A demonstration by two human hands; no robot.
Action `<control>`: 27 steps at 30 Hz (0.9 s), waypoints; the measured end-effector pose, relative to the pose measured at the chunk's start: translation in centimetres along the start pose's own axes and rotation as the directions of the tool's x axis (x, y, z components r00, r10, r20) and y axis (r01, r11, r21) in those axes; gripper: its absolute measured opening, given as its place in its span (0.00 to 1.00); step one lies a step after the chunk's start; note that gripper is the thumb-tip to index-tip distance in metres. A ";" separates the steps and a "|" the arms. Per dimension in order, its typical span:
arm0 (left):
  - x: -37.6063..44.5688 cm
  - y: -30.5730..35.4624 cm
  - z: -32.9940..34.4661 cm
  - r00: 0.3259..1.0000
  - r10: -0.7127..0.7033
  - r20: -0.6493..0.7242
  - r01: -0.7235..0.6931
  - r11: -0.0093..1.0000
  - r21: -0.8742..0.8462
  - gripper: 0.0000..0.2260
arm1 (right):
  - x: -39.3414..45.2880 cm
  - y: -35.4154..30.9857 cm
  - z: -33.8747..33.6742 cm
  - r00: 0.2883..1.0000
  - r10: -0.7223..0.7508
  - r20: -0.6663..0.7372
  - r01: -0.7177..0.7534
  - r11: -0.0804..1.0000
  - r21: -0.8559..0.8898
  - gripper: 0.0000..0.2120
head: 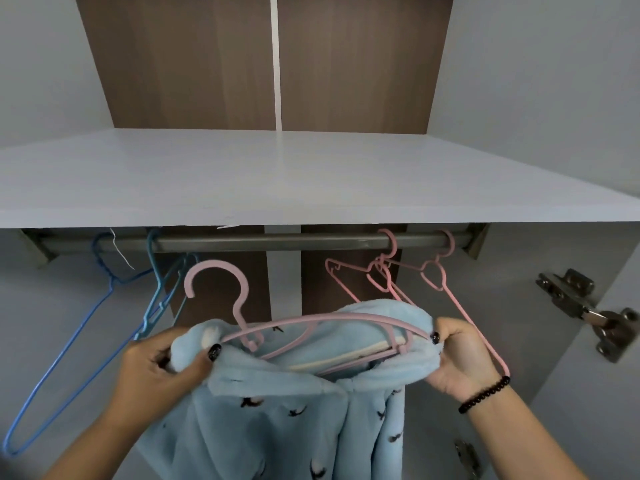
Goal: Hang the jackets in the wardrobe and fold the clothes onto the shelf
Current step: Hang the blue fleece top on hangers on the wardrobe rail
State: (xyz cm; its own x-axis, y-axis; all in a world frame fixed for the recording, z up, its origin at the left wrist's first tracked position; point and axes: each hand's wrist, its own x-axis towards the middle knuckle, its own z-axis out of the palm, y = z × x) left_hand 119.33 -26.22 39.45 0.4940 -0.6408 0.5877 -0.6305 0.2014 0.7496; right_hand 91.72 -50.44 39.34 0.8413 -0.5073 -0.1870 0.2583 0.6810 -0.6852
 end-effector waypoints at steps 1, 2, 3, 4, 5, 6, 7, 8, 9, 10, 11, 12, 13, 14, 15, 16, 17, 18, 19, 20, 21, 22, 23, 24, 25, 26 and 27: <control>-0.1 -0.2 -0.1 1.000 -0.003 0.016 0.003 1.000 0.018 0.10 | 0.1 0.1 0.0 0.999 0.012 -0.040 -0.012 1.000 0.002 0.37; -0.3 -0.4 -0.1 1.000 -0.008 0.027 0.006 0.999 0.044 0.11 | 0.3 0.2 -0.1 0.997 0.021 -0.068 -0.022 1.000 -0.003 0.37; -0.4 -0.6 -0.2 0.999 -0.014 0.030 0.012 0.997 0.072 0.11 | 0.3 0.2 -0.2 0.996 0.027 -0.088 -0.028 0.999 -0.019 0.38; -0.4 -0.7 -0.2 0.999 -0.019 0.028 0.016 0.996 0.087 0.12 | 0.2 0.2 -0.3 0.995 0.023 -0.098 -0.027 0.999 -0.041 0.38; -0.5 -0.8 -0.2 0.999 -0.027 0.026 0.025 0.996 0.086 0.11 | 0.1 0.1 -0.2 0.995 0.021 -0.096 -0.026 0.998 -0.055 0.38; -0.4 -0.8 -0.2 0.999 -0.032 0.025 0.030 0.997 0.067 0.11 | 0.1 0.0 -0.3 0.996 0.022 -0.082 -0.027 0.998 -0.063 0.37; -0.4 -0.8 -0.2 0.999 -0.035 0.025 0.033 0.998 0.046 0.11 | 0.0 -0.1 -0.3 0.998 0.030 -0.063 -0.034 0.997 -0.069 0.36; -0.4 -0.8 -0.2 0.999 -0.030 0.026 0.029 0.999 0.029 0.11 | 0.0 -0.1 -0.3 0.998 0.037 -0.049 -0.041 0.996 -0.078 0.36; -0.4 -0.7 -0.1 0.999 -0.024 0.027 0.024 0.999 0.022 0.11 | -0.1 -0.2 -0.3 0.998 0.047 -0.043 -0.051 0.995 -0.085 0.35; -0.4 -0.6 -0.1 1.000 -0.017 0.025 0.017 1.000 0.019 0.11 | -0.2 -0.3 -0.4 0.998 0.056 -0.036 -0.059 0.993 -0.098 0.35; -0.3 -0.5 0.0 1.000 -0.019 0.014 0.019 1.000 0.015 0.11 | -0.4 -0.3 -0.3 0.997 0.066 -0.027 -0.069 0.991 -0.115 0.35; -0.3 -0.4 0.0 1.000 -0.025 -0.004 0.025 1.000 0.005 0.11 | -0.5 -0.4 -0.3 0.997 0.071 -0.017 -0.073 0.988 -0.139 0.36; -0.2 -0.3 0.0 0.999 -0.034 -0.029 0.034 0.999 -0.007 0.11 | -0.7 -0.4 -0.3 0.997 0.074 -0.011 -0.075 0.984 -0.162 0.36; 0.0 -0.2 -0.1 0.998 -0.042 -0.053 0.041 0.999 -0.020 0.10 | -0.8 -0.4 -0.3 0.997 0.073 -0.011 -0.074 0.979 -0.188 0.36; 0.1 0.0 -0.2 0.996 -0.049 -0.071 0.047 0.998 -0.030 0.10 | -0.9 -0.4 -0.3 0.997 0.074 -0.015 -0.076 0.974 -0.213 0.36; 0.4 0.1 -0.3 0.995 -0.051 -0.083 0.048 0.998 -0.035 0.10 | -1.0 -0.4 -0.4 0.998 0.069 -0.013 -0.070 0.970 -0.232 0.36; 0.6 0.3 -0.4 0.995 -0.051 -0.087 0.048 0.998 -0.038 0.10 | -1.2 -0.5 -0.3 0.998 0.061 -0.013 -0.062 0.968 -0.244 0.36; 0.8 0.6 -0.5 0.995 -0.047 -0.084 0.043 0.998 -0.043 0.11 | -1.3 -0.7 -0.4 0.999 0.041 -0.019 -0.044 0.966 -0.254 0.37; 1.0 0.9 -0.5 0.996 -0.039 -0.078 0.035 0.998 -0.044 0.11 | -1.5 -0.8 -0.1 1.000 0.016 -0.023 -0.022 0.963 -0.268 0.37; 1.2 1.3 -0.4 0.997 -0.025 -0.072 0.023 0.999 -0.034 0.11 | -1.7 -1.1 -0.2 0.999 -0.023 -0.033 0.013 0.962 -0.274 0.37; 1.3 1.7 -0.3 0.997 -0.012 -0.070 0.011 1.000 -0.019 0.11 | -1.8 -1.4 -0.2 0.996 -0.066 -0.061 0.047 0.960 -0.276 0.36; 1.5 2.2 0.0 0.997 0.003 -0.073 -0.003 1.000 -0.003 0.11 | -1.9 -1.9 -0.3 0.988 -0.113 -0.105 0.080 0.957 -0.280 0.34; 1.7 2.6 0.3 0.997 0.023 -0.079 -0.021 1.000 0.020 0.11 | -1.9 -2.3 -0.3 0.975 -0.157 -0.157 0.107 0.952 -0.288 0.34; 1.9 3.0 0.6 0.996 0.049 -0.078 -0.045 0.998 0.046 0.10 | -1.9 -2.7 -0.4 0.959 -0.205 -0.197 0.141 0.944 -0.300 0.37; 2.2 3.4 0.9 0.995 0.073 -0.067 -0.068 0.995 0.067 0.10 | -1.9 -3.1 -0.5 0.936 -0.255 -0.241 0.174 0.933 -0.314 0.41; 2.3 3.7 1.2 0.994 0.092 -0.051 -0.087 0.993 0.077 0.10 | -1.9 -3.5 -0.6 0.907 -0.313 -0.283 0.211 0.917 -0.337 0.41; 2.4 4.0 1.5 0.994 0.104 -0.036 -0.101 0.992 0.078 0.11 | -1.9 -3.8 -0.6 0.870 -0.373 -0.321 0.241 0.892 -0.382 0.36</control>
State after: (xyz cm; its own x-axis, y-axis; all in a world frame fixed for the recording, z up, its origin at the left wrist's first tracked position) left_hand 117.14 -28.07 43.39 0.4473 -0.5889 0.6731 -0.7221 0.2063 0.6603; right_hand 88.86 -52.38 41.86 0.4834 -0.8652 -0.1331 0.2522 0.2832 -0.9253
